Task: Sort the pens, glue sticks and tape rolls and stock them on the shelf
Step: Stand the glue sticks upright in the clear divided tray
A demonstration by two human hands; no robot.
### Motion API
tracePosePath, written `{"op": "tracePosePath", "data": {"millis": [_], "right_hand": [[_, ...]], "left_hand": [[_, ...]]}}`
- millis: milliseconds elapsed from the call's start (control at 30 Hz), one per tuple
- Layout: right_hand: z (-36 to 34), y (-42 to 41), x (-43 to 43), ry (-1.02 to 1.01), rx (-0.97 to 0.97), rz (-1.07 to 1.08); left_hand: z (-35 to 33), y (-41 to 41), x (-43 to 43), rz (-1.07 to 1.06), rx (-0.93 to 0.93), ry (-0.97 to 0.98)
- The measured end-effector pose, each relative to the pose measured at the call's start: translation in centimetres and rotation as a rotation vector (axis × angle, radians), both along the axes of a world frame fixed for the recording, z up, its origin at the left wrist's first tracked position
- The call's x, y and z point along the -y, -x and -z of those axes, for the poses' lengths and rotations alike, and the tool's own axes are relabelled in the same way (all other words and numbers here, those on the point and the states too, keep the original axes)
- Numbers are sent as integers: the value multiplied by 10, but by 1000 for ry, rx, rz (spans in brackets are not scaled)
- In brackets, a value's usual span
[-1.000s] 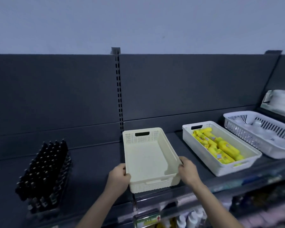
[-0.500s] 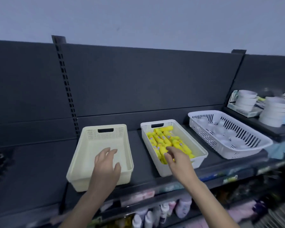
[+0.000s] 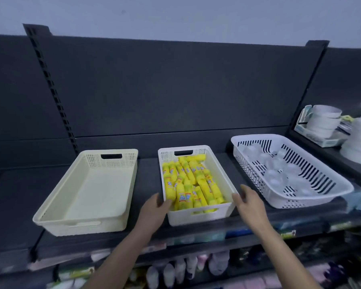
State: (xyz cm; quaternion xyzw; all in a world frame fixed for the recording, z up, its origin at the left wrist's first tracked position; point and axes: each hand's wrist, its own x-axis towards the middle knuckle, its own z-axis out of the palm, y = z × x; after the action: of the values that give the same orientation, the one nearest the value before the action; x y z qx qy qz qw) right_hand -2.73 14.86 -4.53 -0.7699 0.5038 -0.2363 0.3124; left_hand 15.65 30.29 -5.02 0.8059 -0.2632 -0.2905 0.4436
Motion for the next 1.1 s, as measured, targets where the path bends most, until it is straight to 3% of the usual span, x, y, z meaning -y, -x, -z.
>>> {"op": "tracePosePath", "data": {"millis": [133, 333, 667, 867, 1100], "right_hand": [[8, -14, 17, -217, 187, 27], [-2, -7, 15, -140, 301, 1], [-61, 30, -42, -118, 561, -467], [-68, 11, -116, -251, 607, -762], [-52, -42, -227, -368, 501, -1036]], "left_hand": [[1, 4, 11, -45, -9, 81], [-24, 33, -3, -101, 95, 200], [-70, 120, -96, -434, 292, 376], [-76, 149, -188, -661, 355, 360], [-65, 167, -300, -934, 370, 428]]}}
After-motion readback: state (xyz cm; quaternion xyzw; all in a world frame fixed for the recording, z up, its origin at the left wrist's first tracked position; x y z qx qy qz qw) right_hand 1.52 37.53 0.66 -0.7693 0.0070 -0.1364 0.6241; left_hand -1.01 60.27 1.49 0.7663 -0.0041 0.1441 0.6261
